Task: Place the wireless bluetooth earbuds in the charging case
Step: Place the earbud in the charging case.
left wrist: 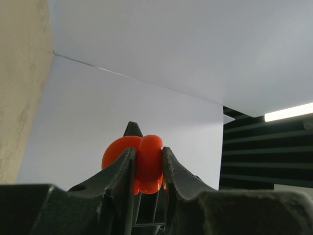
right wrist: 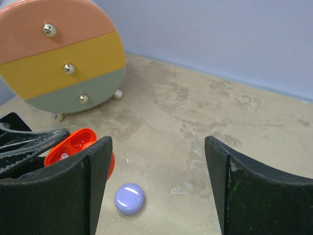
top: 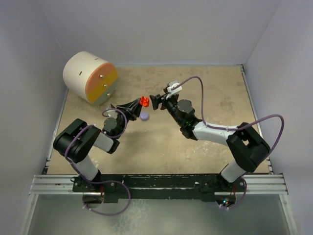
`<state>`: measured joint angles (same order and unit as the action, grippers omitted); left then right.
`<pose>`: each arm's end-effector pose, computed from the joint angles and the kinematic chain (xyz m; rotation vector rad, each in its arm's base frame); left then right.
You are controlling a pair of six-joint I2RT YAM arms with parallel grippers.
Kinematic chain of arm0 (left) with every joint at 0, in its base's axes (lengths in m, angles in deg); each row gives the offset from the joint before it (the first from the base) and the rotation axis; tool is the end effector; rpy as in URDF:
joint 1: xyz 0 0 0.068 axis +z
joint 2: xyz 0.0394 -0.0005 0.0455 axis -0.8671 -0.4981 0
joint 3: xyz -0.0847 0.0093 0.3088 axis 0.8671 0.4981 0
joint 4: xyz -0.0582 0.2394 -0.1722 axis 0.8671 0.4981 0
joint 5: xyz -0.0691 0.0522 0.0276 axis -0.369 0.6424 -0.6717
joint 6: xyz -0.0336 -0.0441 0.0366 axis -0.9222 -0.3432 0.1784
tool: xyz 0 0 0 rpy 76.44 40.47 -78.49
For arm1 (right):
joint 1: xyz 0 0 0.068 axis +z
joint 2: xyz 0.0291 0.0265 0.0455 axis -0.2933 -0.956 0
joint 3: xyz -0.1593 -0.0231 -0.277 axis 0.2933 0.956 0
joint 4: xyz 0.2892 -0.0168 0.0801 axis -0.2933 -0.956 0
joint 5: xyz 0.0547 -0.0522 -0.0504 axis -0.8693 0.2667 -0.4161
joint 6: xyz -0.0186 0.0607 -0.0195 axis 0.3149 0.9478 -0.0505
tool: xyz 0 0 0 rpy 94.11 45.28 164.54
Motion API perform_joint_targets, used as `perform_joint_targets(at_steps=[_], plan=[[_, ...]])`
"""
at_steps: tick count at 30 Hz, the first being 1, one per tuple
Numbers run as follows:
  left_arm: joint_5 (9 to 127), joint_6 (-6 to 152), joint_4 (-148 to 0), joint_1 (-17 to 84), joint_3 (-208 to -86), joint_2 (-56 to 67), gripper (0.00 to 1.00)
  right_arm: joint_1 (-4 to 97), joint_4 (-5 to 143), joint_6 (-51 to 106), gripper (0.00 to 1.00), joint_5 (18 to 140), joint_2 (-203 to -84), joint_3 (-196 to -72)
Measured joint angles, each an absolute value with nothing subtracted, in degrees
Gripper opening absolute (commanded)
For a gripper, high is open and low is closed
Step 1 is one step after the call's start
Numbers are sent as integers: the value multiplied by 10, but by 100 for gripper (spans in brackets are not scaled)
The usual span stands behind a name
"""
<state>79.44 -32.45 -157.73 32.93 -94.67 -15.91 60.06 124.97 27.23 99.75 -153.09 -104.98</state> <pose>0.2720 -0.1363 0.1777 -1.2905 1.2137 -1.9444 0.2967 0.2606 0.2953 -0.2516 1.3763 0.5669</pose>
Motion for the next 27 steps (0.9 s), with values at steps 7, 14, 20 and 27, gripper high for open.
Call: perform_joint_targets(at_steps=[7,14,20,27], plan=[[794,-324,-1577,327,-947,-159,0,601,1250,272,78,987,-1531,-1050],[795,-324,-1577,327,-947,-159,0,601,1250,272,78,963,-1531,-1049],[795,-324,-1576,327,-947,-159,0,601,1250,272,77,946,-1531,-1037],[794,-314,-1562,326,-948,-159,0,601,1255,272,77,933,-1530,-1021]])
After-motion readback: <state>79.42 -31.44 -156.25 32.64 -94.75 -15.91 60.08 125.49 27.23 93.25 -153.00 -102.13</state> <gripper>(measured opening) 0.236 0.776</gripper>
